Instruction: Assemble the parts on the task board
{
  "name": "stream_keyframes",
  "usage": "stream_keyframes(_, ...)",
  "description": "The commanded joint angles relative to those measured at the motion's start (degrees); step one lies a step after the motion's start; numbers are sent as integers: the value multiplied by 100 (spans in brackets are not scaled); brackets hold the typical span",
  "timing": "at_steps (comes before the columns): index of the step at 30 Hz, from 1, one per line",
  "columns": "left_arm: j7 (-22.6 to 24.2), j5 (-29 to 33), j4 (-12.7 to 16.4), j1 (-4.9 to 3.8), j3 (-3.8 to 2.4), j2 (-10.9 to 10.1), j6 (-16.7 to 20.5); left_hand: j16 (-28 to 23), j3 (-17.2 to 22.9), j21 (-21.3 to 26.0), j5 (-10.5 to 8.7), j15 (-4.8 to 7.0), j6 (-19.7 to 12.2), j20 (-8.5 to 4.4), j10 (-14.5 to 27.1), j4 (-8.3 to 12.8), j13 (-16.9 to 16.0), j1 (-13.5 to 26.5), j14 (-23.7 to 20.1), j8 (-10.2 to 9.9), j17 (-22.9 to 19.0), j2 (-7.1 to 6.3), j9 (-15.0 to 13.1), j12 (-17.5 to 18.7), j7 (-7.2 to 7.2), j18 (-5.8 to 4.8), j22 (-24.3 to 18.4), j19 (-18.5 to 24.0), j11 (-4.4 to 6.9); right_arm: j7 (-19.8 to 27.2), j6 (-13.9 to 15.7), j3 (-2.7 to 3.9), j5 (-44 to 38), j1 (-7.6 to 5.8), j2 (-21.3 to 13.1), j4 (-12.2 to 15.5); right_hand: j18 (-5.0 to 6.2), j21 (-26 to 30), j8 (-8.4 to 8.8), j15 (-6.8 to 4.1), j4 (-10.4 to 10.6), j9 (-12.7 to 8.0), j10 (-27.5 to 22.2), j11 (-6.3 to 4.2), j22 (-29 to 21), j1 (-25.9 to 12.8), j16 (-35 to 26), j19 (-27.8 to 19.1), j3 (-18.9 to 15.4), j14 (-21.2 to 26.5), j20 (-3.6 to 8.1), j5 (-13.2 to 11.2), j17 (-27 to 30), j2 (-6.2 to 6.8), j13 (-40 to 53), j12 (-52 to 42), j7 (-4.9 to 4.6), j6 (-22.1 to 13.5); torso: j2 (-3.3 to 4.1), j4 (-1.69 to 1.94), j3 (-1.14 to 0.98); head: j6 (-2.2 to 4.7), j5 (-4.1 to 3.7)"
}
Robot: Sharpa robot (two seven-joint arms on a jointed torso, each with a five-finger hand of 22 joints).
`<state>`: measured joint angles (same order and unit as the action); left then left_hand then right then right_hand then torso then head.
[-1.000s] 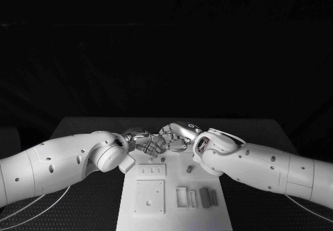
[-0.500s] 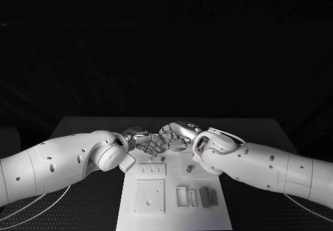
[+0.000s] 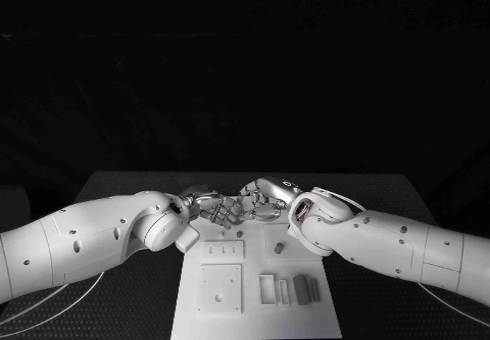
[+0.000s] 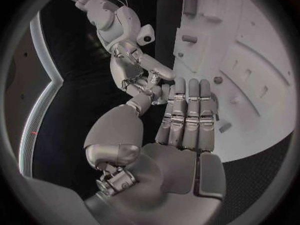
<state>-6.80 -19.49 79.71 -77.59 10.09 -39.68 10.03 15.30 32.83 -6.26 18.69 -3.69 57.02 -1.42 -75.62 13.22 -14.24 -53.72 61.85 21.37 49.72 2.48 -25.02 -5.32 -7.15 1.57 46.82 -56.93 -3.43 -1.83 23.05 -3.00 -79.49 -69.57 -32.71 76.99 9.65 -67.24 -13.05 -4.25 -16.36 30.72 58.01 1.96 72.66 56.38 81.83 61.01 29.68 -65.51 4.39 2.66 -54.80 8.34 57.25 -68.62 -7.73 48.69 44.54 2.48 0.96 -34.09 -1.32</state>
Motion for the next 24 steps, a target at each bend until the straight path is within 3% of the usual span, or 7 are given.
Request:
stream_keyframes(1, -17, -245, -16, -4, -4, -8, 64, 30, 0, -17, 22, 2, 159, -48, -54, 33, -18, 14, 68, 36, 23, 50, -18, -45, 114, -74, 23, -34, 9, 318, 376, 1, 543, 3, -60, -61, 506, 118, 146, 128, -2, -59, -180, 136, -38, -109, -118, -163, -149, 152, -42, 4, 43, 154, -30, 94, -202, -364, -2, -3, -2, 1, 5)
stream_keyframes(5, -141, -507, -53, -4, -4, -31, 130, 75, -6, -71, 102, 49, 232, -99, -152, 33, -74, 49, 173, 65, 91, 52, -56, -81, 122, -70, 100, -111, 45, 706, 884, 1, 1219, 2, -191, -137, 460, 300, 259, 244, 50, -87, -440, 248, -98, -290, -266, -410, -327, 410, -167, 5, 99, 289, -73, 197, -325, -613, -1, 1, -3, 2, 10)
stream_keyframes(8, -264, -750, -79, -4, -4, -56, 104, 108, -3, -115, 315, 90, 295, -141, -251, 48, -147, 67, 256, 94, 158, 31, -106, -125, 151, -66, 173, -173, 85, 1033, 1121, 3, 1727, 1, -311, -222, 440, 352, 277, 277, 358, -85, -489, 279, -129, -783, -284, -450, -441, 459, -218, 7, 112, 342, -89, 209, -354, -665, -1, -2, -7, -7, 20)
stream_keyframes(15, -513, -1217, -165, -5, -4, -56, 24, 291, -82, -319, 481, 244, 432, -276, -534, 98, -431, 147, 579, 169, 360, 57, -260, -347, 224, -62, 432, -377, 235, 1212, 1007, 73, 2405, -177, -407, -771, 496, 368, 246, 262, 438, -57, -508, 265, -140, -857, -268, -468, -405, 479, -222, 8, 118, 286, -103, 186, -339, -646, -5, -16, -18, -25, 35)
stream_keyframes(18, -521, -1354, -183, -5, -2, -37, 191, 752, -152, -637, 519, 422, 457, -438, -619, 191, -703, 171, 868, 182, 611, 94, -354, -567, 242, -30, 753, -666, 320, 1216, 881, 92, 2725, -262, -381, -1033, 509, 377, 236, 259, 408, -45, -530, 261, -141, -862, -280, -494, -423, 506, -236, 9, 130, 206, -120, 193, -336, -646, -7, -16, -16, -39, 33)
stream_keyframes(21, -624, -1588, -182, -5, 5, -36, 210, 1591, -187, -1101, 561, 627, 455, -631, -743, 289, -1316, 163, 1021, 197, 1094, 124, -488, -1154, 282, -1, 1254, -942, 479, 1223, 810, 112, 2818, -320, -348, -1300, 520, 390, 226, 259, 333, -32, -554, 259, -142, -865, -298, -529, -473, 536, -261, 7, 150, 109, -147, 203, -337, -652, -11, -21, -20, -57, 33)
stream_keyframes(24, -896, -1780, -182, -5, 18, -32, 44, 2739, -145, -1800, 534, 928, 429, -901, -646, 292, -2628, 201, 1199, 183, 1547, 121, -658, -2474, 379, 57, 2000, -1261, 629, 1215, 735, 138, 3113, -358, -294, -1540, 531, 391, 216, 257, 268, -22, -556, 258, -141, -876, -297, -541, -523, 543, -283, 7, 162, 34, -166, 199, -334, -651, -10, -12, -22, -99, 35)
